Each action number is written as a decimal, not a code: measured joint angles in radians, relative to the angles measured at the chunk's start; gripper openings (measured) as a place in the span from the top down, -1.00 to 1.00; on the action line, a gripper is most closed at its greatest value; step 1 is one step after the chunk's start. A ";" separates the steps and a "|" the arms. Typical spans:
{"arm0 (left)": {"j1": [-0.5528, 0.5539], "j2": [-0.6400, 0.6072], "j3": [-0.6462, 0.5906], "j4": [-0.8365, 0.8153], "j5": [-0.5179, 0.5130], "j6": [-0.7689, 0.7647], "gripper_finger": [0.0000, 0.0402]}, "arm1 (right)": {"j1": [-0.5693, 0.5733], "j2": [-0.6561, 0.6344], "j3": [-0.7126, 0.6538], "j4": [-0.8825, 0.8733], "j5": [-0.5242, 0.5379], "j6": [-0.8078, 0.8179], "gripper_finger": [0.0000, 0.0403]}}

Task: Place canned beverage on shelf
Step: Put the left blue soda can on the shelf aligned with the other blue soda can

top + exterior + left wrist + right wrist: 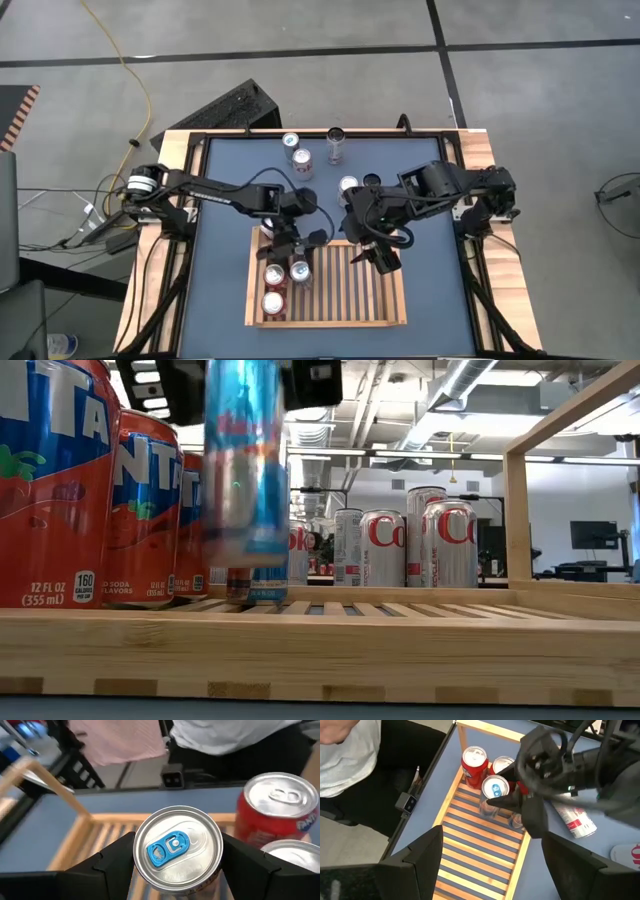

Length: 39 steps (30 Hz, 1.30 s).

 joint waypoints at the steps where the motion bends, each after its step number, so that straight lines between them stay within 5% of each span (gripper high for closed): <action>1: 0.001 0.014 0.007 -0.008 0.013 -0.011 -0.20 | 0.000 0.000 0.000 0.000 0.000 0.000 -0.53; 8: 0.006 0.072 0.094 -0.123 0.029 0.028 -0.20 | 0.002 0.000 0.000 -0.004 0.000 0.000 -0.53; 39: 0.034 0.069 0.096 -0.161 -0.019 0.094 -0.20 | 0.002 0.000 0.000 -0.011 -0.001 0.001 -0.53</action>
